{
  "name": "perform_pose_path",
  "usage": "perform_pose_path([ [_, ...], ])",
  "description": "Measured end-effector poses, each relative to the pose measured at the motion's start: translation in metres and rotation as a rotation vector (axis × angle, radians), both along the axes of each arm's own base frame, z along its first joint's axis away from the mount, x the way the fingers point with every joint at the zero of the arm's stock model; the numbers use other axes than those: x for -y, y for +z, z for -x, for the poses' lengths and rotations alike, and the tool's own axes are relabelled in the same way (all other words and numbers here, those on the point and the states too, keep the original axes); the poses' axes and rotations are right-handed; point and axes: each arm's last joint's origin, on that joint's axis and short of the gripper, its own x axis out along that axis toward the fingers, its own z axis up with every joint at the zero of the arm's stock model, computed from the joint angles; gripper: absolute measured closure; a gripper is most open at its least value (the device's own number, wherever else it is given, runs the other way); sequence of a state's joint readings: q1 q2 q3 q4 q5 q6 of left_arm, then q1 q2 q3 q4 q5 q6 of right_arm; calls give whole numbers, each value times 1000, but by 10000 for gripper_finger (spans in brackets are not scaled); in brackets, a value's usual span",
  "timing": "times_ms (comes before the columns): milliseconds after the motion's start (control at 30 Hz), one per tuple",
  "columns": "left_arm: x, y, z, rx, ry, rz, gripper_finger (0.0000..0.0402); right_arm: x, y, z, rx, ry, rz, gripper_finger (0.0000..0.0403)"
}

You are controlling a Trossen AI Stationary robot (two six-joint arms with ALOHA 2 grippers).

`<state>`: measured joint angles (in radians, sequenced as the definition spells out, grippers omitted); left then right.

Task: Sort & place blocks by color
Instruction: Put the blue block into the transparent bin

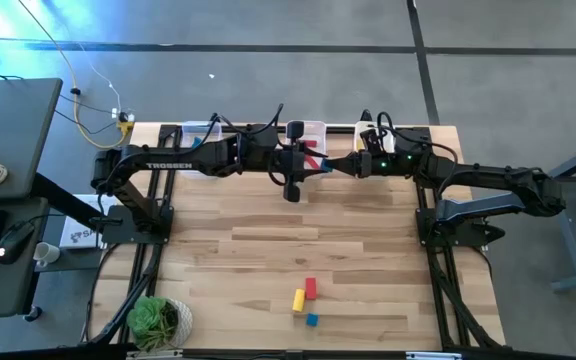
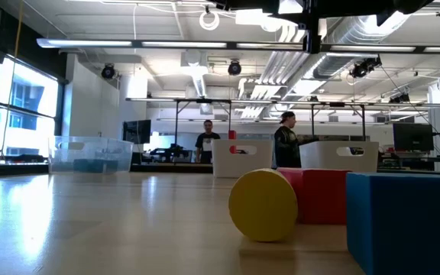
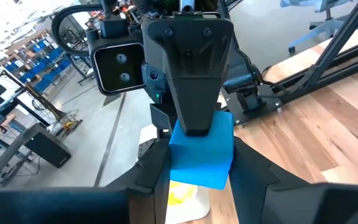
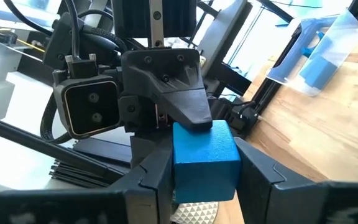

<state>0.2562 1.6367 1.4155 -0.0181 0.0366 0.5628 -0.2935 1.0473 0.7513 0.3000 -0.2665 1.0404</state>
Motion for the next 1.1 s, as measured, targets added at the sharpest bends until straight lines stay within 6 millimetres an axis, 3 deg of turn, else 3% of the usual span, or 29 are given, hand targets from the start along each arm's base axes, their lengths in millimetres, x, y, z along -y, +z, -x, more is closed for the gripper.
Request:
perform_pose_path([
  [200,0,-1,0,-10,6,-5,300,0,-1,0,-6,-4,36,284],
  [467,-1,-6,1,-60,72,-3,300,3,-2,0,-31,-87,134,192],
  [600,-4,-13,5,-151,173,-46,300,8,-2,2,-40,-127,178,157],
  [733,-8,-17,12,-252,346,-120,300,14,-2,4,-48,-152,226,146],
  [867,-14,-16,29,-348,497,-129,300,19,-3,5,-58,-165,289,144],
  [1100,-34,-17,73,-495,751,46,300,26,-3,8,-84,-192,427,144],
])
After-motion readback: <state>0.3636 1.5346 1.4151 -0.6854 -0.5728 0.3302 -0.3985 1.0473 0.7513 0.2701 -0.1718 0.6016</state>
